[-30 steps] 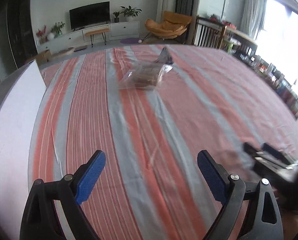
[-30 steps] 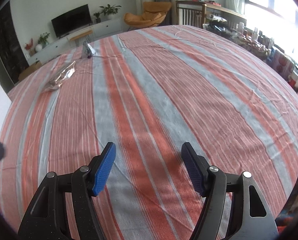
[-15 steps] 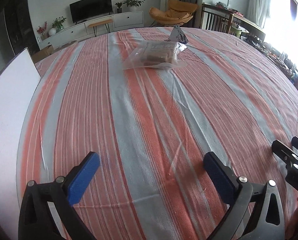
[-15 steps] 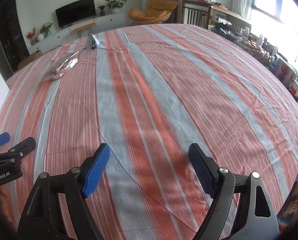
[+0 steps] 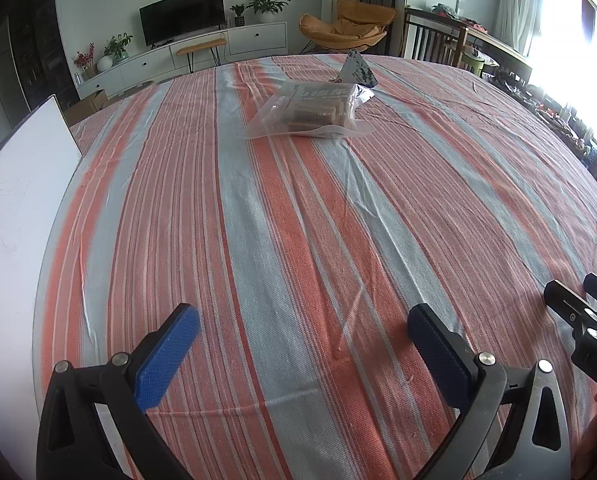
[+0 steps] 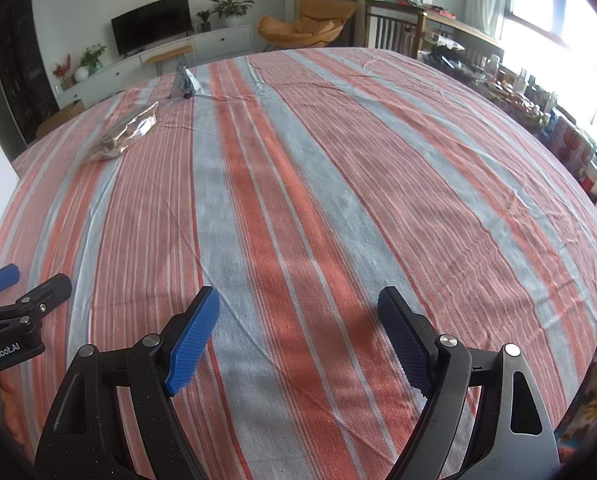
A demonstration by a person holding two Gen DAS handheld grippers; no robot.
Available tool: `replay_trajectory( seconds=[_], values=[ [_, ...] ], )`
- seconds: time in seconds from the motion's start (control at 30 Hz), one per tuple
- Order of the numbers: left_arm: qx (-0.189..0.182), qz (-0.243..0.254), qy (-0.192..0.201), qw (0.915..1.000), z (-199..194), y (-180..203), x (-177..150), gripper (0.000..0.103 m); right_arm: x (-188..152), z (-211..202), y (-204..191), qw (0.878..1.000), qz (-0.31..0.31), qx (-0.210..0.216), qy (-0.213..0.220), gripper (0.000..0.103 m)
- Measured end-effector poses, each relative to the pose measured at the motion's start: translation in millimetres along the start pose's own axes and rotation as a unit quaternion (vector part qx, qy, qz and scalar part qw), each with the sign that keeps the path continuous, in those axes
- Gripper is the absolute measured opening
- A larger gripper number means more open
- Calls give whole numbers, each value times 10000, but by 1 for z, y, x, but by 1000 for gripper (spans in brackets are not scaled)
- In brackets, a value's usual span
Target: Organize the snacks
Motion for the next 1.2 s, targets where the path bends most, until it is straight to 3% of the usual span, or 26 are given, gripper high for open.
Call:
replay_trajectory(
  seconds=[1.2],
  values=[
    [-5,-4,-1,10000,0,0,1,103,-2,-1,-1,10000,-30,13,-34,88]
  ],
)
Point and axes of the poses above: each gripper's, at about its wrist camera, not at the fingertips, and z roughly the way its jaws point, y to its right, x to its top, the point moved 9 cm from there along z, roughly the way its jaws point, and after that the axes turned 15 degrees about z, right-handed, at the moved point
